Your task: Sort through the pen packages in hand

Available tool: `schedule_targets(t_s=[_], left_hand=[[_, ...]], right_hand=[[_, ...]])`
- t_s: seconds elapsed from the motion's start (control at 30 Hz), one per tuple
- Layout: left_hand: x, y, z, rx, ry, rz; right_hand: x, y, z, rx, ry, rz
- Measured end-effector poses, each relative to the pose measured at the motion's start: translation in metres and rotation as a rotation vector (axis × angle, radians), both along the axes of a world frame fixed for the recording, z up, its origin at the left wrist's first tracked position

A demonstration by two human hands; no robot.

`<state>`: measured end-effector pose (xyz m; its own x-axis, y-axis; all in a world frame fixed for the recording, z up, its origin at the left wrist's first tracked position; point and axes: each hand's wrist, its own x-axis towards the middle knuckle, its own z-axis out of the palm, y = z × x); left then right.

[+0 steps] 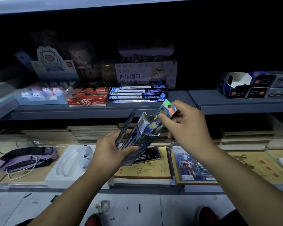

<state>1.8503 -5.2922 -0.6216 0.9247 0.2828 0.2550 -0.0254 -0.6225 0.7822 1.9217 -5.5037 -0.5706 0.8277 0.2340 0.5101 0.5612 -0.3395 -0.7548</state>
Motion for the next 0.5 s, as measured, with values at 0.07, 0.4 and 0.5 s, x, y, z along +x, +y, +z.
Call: schedule_targets(t_s=[0.07, 0.4, 0.5], left_hand=[[0.0, -0.001, 0.0, 0.012, -0.007, 0.004], [0.0, 0.001, -0.001, 0.106, -0.029, -0.004], [0.0, 0.001, 0.0, 0.108, -0.034, -0.001]], right_hand=[[-0.002, 0.003, -0.003, -0.063, -0.014, -0.015], [-0.008, 0.013, -0.009, -0.244, 0.265, 0.145], [-0.006, 0.007, -0.003, -0.166, 0.284, 0.083]])
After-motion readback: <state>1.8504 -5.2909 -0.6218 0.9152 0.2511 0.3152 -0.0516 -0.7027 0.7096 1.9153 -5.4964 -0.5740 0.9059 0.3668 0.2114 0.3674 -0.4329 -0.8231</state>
